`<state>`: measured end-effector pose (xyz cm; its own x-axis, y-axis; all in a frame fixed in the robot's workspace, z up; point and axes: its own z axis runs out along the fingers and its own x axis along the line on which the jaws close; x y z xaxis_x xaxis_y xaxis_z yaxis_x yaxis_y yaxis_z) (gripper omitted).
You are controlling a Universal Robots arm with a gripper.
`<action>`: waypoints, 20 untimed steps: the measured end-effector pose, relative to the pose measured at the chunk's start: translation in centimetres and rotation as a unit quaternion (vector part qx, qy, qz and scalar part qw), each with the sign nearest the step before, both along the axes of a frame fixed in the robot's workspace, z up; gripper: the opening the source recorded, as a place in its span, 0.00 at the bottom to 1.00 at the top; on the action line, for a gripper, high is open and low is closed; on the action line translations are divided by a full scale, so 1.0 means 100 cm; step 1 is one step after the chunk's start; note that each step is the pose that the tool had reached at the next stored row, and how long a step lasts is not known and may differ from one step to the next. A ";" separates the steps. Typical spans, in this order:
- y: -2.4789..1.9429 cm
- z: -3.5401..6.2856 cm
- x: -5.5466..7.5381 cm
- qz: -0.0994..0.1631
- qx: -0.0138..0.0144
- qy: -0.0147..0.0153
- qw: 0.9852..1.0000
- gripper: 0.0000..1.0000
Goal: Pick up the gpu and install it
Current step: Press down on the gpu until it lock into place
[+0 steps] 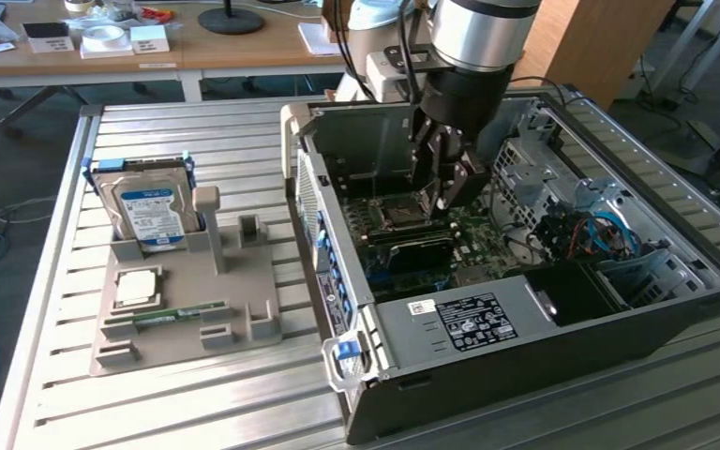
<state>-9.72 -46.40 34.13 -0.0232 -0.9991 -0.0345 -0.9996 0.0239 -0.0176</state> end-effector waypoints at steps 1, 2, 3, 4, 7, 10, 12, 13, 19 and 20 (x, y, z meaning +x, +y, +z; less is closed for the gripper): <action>0.0000 0.0000 0.000 0.000 0.000 0.000 1.000 0.64; 0.0000 0.0000 0.000 0.000 0.000 0.000 1.000 0.64; 0.0000 0.0000 0.000 0.000 0.000 0.000 1.000 0.64; 0.0000 0.0000 0.000 0.000 0.000 0.000 1.000 0.64; 0.0000 0.0000 0.000 0.000 0.000 0.000 1.000 0.64; 0.0000 0.0000 0.000 0.000 0.000 0.000 1.000 0.62; 0.0000 0.0000 0.000 0.000 0.000 0.000 1.000 0.56; 0.0000 0.0000 0.000 0.000 0.000 0.000 1.000 0.50; 0.0000 0.0000 0.000 0.000 0.000 0.000 1.000 0.26; 0.0000 0.0000 0.000 0.000 0.000 0.000 1.000 0.26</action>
